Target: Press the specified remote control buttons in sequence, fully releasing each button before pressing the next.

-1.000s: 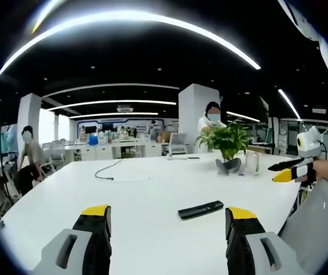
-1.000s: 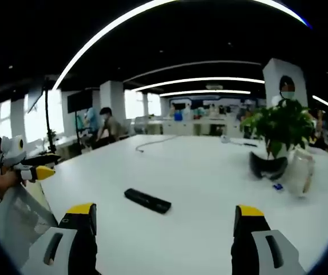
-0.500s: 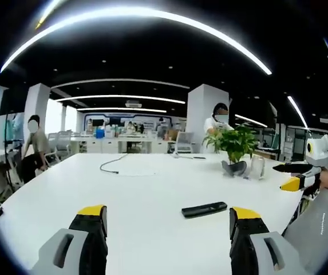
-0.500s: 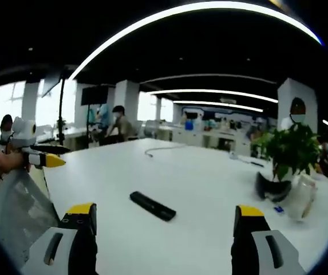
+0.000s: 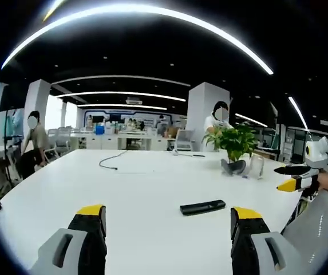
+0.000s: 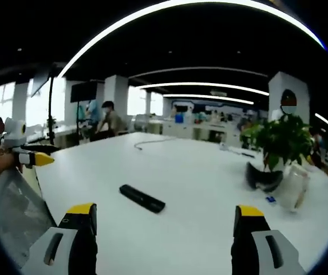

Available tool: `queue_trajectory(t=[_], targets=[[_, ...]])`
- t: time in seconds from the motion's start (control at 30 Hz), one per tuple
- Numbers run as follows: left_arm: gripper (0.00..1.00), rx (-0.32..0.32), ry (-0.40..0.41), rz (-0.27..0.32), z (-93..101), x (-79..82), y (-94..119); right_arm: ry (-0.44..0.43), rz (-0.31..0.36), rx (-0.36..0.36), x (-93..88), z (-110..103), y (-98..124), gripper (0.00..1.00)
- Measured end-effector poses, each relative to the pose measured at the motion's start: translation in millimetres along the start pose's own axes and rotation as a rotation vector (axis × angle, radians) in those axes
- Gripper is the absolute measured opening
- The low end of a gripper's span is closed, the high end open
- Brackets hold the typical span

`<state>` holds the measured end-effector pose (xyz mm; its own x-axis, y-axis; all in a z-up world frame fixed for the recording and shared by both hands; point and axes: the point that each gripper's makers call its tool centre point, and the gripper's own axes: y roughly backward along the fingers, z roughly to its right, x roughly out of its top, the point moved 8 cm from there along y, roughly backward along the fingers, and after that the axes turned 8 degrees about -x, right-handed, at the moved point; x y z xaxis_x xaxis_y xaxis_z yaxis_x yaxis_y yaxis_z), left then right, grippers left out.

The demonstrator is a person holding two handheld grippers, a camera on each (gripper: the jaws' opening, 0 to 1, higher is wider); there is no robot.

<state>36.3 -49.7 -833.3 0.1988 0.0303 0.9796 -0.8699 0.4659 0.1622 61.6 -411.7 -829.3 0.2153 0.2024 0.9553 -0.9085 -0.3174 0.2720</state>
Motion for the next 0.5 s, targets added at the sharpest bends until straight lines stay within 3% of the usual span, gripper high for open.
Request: queue_trajectory(t=[0.27,0.37,0.5], targets=[[0.94,0.012,0.016,-0.009,-1.7,-1.3,4.1,-0.003,-0.009,-0.042,-1.0,2.8,2.1,0.99],[0.95,0.017,0.003,-0.028,-1.6,-3.1,4.7,0.066,-0.084,-0.074,-7.2,3.4,1.1,0.99],[0.95,0.021,-0.019,-0.061,-1.2,-6.2,4.8,0.086,-0.093,-0.065,-8.2,-1.0,0.6,0.97]])
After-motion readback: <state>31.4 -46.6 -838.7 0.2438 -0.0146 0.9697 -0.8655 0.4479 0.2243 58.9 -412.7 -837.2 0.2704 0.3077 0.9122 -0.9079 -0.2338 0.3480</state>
